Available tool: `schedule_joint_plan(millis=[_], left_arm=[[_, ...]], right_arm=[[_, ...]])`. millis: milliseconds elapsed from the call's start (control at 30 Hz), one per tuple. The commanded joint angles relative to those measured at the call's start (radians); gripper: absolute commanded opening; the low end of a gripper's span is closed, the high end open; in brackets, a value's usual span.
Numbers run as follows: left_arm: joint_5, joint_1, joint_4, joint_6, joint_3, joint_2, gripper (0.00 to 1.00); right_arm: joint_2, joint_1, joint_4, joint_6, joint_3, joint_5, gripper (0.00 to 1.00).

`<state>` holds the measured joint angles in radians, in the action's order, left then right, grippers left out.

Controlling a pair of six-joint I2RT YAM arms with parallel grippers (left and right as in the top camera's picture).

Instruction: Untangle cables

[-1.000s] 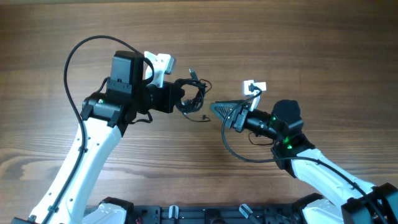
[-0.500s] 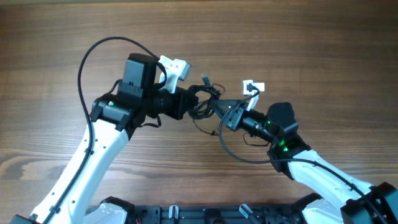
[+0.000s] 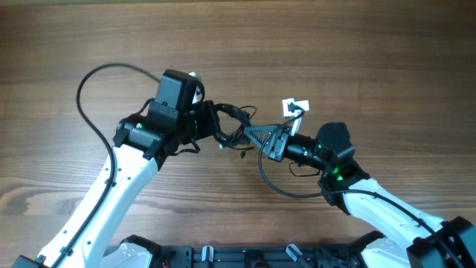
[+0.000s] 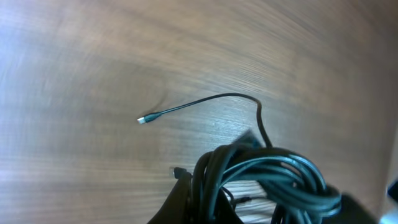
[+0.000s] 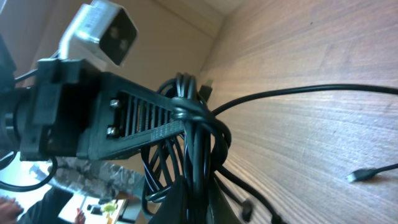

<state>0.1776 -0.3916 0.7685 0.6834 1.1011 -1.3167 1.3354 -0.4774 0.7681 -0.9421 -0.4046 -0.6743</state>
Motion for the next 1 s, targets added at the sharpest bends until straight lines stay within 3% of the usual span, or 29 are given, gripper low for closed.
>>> schedule_joint_plan(millis=[0,100,167,433,500,533,667,700,800,967], left_arm=[[-0.336,0.115,0.032,0.382,0.011,0.011,0.04],[-0.336,0.142,0.052,0.533,0.011,0.011,0.04],[-0.337,0.156,0.051,0.565,0.011,0.011,0.04],[-0.348,0.238,0.088,0.544,0.011,0.011,0.04],[-0.298,0.236,0.051,0.416,0.011,0.011,0.04],[-0.235,0.231,0.010,0.285,0.011,0.011,0.04],[0.022,0.201,-0.092,-0.140,0.011,0.011,0.04],[0.053,0.194,-0.093,-0.192,0.011,0.011,0.04],[0.069,0.161,-0.076,-0.267,0.011,0.011,0.04],[0.068,0.101,-0.074,-0.269,0.011,0.010,0.04]], right_arm=[[0.003,0.008,-0.007,-0.001,0.010,-0.079,0.05],[0.003,0.008,-0.061,-0.001,0.010,-0.079,0.05],[0.003,0.008,-0.089,0.001,0.011,-0.097,0.05],[0.003,0.023,-0.048,0.003,0.012,-0.049,0.04],[0.003,0.023,-0.049,-0.002,0.012,-0.007,0.05],[0.003,0.023,-0.048,0.000,0.012,0.011,0.10],[0.003,0.023,-0.048,0.117,0.012,0.088,0.46],[0.003,0.023,-0.047,0.133,0.012,0.097,0.51],[0.003,0.023,-0.045,0.132,0.012,0.121,0.59],[0.003,0.022,-0.045,0.136,0.012,0.135,0.59]])
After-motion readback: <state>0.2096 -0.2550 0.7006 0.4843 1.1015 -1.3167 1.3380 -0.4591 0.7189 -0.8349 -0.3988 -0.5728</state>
